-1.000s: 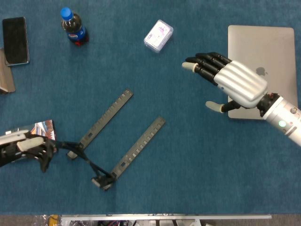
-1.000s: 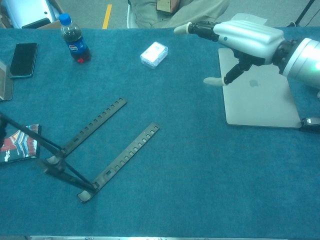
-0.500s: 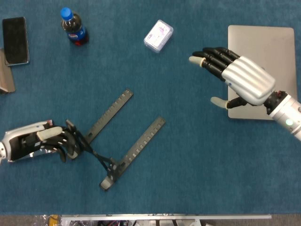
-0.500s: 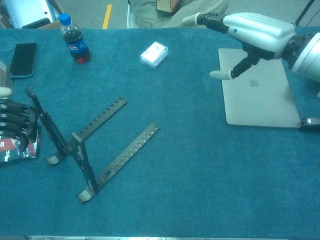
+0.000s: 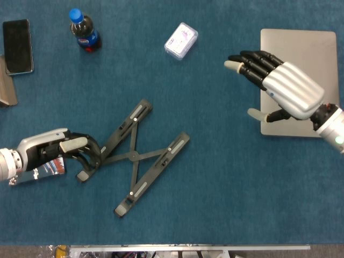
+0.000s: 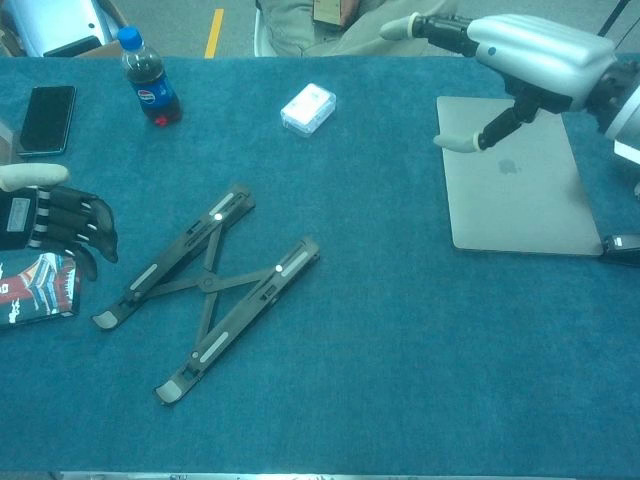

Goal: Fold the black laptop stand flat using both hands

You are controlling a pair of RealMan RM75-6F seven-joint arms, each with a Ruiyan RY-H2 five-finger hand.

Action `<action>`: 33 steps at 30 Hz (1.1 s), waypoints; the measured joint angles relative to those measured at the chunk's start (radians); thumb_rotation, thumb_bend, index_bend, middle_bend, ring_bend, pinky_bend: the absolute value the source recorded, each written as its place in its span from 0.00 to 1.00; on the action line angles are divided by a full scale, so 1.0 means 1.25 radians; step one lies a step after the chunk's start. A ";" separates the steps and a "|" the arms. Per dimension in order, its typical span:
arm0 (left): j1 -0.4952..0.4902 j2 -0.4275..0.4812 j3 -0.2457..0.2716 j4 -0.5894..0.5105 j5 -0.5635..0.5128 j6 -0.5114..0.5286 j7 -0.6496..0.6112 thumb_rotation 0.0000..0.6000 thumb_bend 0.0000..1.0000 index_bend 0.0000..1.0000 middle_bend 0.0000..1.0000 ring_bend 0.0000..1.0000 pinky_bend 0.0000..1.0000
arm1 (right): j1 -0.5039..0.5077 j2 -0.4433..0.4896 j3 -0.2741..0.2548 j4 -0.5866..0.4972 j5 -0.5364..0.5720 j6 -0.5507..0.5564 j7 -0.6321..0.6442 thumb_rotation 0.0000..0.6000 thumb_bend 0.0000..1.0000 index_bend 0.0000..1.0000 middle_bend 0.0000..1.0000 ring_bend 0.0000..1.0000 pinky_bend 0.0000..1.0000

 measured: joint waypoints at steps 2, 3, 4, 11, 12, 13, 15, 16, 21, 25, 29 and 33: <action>-0.001 0.005 -0.004 -0.011 -0.015 -0.016 0.038 0.43 0.25 0.38 0.39 0.28 0.35 | -0.001 0.000 -0.004 -0.001 -0.003 -0.004 -0.004 1.00 0.23 0.00 0.08 0.00 0.10; 0.000 0.009 -0.009 -0.019 -0.027 -0.028 0.069 0.45 0.25 0.38 0.39 0.28 0.35 | -0.001 0.000 -0.006 -0.003 -0.006 -0.007 -0.007 1.00 0.23 0.00 0.08 0.00 0.10; 0.001 0.011 -0.012 -0.026 -0.038 -0.036 0.093 0.47 0.25 0.38 0.40 0.29 0.35 | -0.001 0.000 -0.008 -0.004 -0.008 -0.009 -0.011 1.00 0.23 0.00 0.08 0.00 0.10; 0.022 0.024 -0.053 -0.083 -0.127 -0.105 0.320 0.54 0.25 0.35 0.39 0.29 0.35 | 0.001 -0.003 -0.022 -0.030 -0.034 -0.023 -0.047 1.00 0.23 0.00 0.08 0.00 0.10; 0.027 0.025 -0.060 -0.092 -0.141 -0.119 0.362 0.54 0.25 0.34 0.38 0.29 0.35 | 0.001 -0.003 -0.024 -0.032 -0.035 -0.025 -0.049 1.00 0.23 0.00 0.08 0.00 0.10; 0.030 0.025 -0.065 -0.098 -0.151 -0.130 0.393 0.54 0.25 0.33 0.38 0.29 0.35 | 0.001 -0.003 -0.024 -0.033 -0.035 -0.026 -0.049 1.00 0.23 0.00 0.08 0.00 0.10; 0.039 0.025 -0.077 -0.112 -0.176 -0.156 0.463 0.54 0.25 0.32 0.36 0.29 0.34 | -0.001 -0.003 -0.026 -0.033 -0.035 -0.027 -0.049 1.00 0.24 0.00 0.08 0.00 0.10; 0.043 0.025 -0.082 -0.117 -0.187 -0.167 0.492 0.54 0.25 0.31 0.36 0.29 0.33 | -0.001 -0.003 -0.027 -0.033 -0.035 -0.027 -0.048 1.00 0.24 0.00 0.08 0.00 0.10; 0.071 0.022 -0.107 -0.140 -0.242 -0.222 0.631 0.54 0.25 0.28 0.29 0.20 0.23 | -0.004 -0.006 -0.030 -0.029 -0.036 -0.029 -0.043 1.00 0.23 0.00 0.08 0.00 0.10; 0.095 0.021 -0.120 -0.154 -0.272 -0.256 0.708 0.54 0.25 0.25 0.25 0.17 0.21 | -0.004 -0.010 -0.033 -0.023 -0.040 -0.031 -0.038 1.00 0.23 0.00 0.08 0.00 0.10; 0.110 0.033 -0.123 -0.165 -0.281 -0.283 0.758 0.53 0.25 0.24 0.25 0.17 0.21 | -0.004 -0.014 -0.033 -0.016 -0.041 -0.032 -0.030 1.00 0.23 0.00 0.08 0.00 0.10; 0.118 0.064 -0.116 -0.184 -0.281 -0.313 0.783 0.52 0.25 0.23 0.25 0.18 0.21 | -0.004 -0.018 -0.034 -0.009 -0.043 -0.032 -0.023 1.00 0.23 0.00 0.08 0.00 0.10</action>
